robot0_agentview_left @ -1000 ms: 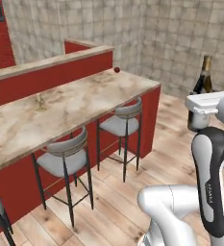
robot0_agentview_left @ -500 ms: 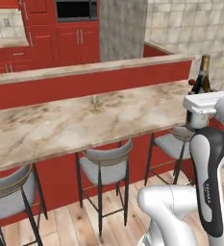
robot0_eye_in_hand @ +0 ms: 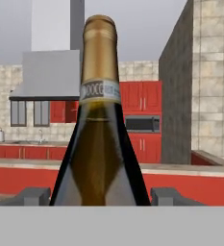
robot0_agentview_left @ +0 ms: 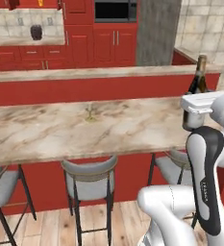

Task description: Open the cabinet directly in front. Then move the wine and the cup to the dining counter with the candle on it.

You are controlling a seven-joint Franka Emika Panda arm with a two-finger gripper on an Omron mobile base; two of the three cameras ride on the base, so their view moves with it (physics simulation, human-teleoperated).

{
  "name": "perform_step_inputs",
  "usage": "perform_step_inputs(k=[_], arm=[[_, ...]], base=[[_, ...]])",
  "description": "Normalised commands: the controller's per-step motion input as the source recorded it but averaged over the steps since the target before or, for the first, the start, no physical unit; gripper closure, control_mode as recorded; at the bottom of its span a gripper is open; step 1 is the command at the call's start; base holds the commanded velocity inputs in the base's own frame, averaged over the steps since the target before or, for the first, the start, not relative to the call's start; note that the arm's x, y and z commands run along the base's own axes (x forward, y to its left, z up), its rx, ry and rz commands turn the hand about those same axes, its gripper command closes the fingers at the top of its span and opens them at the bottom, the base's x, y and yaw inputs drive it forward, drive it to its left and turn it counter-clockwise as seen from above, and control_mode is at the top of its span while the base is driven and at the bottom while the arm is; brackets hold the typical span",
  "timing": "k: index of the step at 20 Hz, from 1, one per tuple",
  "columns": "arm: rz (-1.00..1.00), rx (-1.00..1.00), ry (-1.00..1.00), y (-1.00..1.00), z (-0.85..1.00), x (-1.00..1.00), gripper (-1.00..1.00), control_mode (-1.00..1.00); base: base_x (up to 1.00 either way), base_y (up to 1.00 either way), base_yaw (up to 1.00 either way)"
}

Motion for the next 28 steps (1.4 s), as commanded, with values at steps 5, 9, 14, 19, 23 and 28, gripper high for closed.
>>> perform_step_inputs(k=[5,9,14,19,23,28], arm=[[0.0,0.0,0.0,0.0,0.0,0.0,1.0,1.0],[0.0,0.0,0.0,0.0,0.0,0.0,1.0,1.0],[0.0,0.0,0.0,0.0,0.0,0.0,1.0,1.0],[0.0,0.0,0.0,0.0,0.0,0.0,1.0,1.0],[0.0,0.0,0.0,0.0,0.0,0.0,1.0,1.0],[0.0,0.0,0.0,0.0,0.0,0.0,1.0,-1.0]], base=[[0.05,-0.43,0.2],[0.35,-0.08,0.01],[0.78,-0.1,0.01],[0.78,-0.16,0.04],[0.5,-0.02,0.0],[0.04,0.0,0.0]])
